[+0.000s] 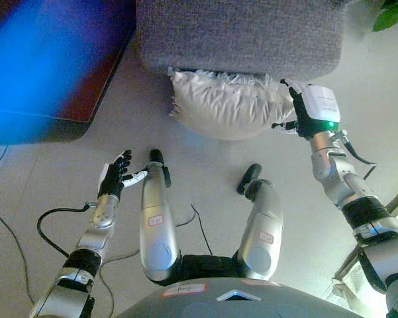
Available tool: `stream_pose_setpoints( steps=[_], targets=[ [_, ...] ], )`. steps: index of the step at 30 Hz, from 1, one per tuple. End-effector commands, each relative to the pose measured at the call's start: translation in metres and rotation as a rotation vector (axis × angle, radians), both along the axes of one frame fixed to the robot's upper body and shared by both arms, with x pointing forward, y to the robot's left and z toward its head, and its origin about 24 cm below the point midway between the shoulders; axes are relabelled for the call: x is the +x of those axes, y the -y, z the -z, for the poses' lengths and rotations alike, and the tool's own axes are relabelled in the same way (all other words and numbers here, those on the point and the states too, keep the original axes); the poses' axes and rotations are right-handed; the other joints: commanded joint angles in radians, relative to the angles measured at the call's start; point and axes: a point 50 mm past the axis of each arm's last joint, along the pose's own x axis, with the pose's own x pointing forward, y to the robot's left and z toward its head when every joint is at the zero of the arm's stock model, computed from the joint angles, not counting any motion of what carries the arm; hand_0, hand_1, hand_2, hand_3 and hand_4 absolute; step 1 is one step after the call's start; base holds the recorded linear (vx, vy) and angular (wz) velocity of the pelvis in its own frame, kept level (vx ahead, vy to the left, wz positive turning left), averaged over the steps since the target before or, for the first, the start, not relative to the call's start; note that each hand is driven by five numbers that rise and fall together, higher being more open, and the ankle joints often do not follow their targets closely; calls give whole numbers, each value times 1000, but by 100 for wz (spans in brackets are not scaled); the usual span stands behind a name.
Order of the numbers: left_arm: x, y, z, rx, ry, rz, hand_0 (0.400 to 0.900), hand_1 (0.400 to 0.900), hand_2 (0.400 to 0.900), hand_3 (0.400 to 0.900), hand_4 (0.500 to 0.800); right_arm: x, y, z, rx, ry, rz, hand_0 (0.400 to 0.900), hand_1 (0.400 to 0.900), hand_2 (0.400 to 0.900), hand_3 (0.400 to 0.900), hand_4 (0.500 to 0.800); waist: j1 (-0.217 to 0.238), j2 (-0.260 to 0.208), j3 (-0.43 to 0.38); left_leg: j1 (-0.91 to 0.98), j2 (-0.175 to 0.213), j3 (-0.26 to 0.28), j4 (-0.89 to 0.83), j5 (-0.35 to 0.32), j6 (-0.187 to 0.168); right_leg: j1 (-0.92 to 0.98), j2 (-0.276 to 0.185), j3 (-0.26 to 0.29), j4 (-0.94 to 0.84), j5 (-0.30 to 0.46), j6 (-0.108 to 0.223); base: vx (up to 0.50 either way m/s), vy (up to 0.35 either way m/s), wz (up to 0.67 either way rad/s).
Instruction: Pick up the pillow and put it on the sofa.
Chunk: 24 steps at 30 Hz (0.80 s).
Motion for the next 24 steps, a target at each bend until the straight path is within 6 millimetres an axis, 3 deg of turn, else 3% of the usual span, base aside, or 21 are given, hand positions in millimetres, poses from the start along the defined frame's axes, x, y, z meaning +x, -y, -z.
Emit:
stream_pose_setpoints(
  steps=[1,2,9,15,24],
  targets=[
    [-12,-16,-4,-80,58,-120,900,900,900,900,800,12,25,-64,-72,262,57,900,900,900,900,800,32,31,4,20,83,-35,36,-69,-16,-135,-62,85,110,-4,34,6,104,6],
    [-15,-17,-1,-102,48,-138,900,900,900,900,800,14,27,-68,-76,274,68,900,900,900,900,800,37,36,4,8,87,-40,77,-111,-21,-151,-68,91,160,-44,41,18,76,5],
    [-30,-23,11,-237,18,-223,900,900,900,900,800,27,34,-100,-125,289,109,900,900,900,900,800,56,68,5,-171,72,-59,286,-184,-4,-330,-94,112,354,-120,8,-49,72,7],
    [-37,-25,17,-325,25,-271,900,900,900,900,800,37,34,-115,-140,288,130,900,900,900,900,800,72,74,5,-286,66,-95,423,-219,11,-436,-97,125,485,-178,-17,-33,30,6],
    [-42,-23,18,-353,18,-245,900,900,900,900,800,52,38,-132,-142,171,182,900,900,900,900,800,108,91,5,-350,47,-118,490,-226,23,-491,-104,120,560,-215,-43,-11,18,9]
  ],
)
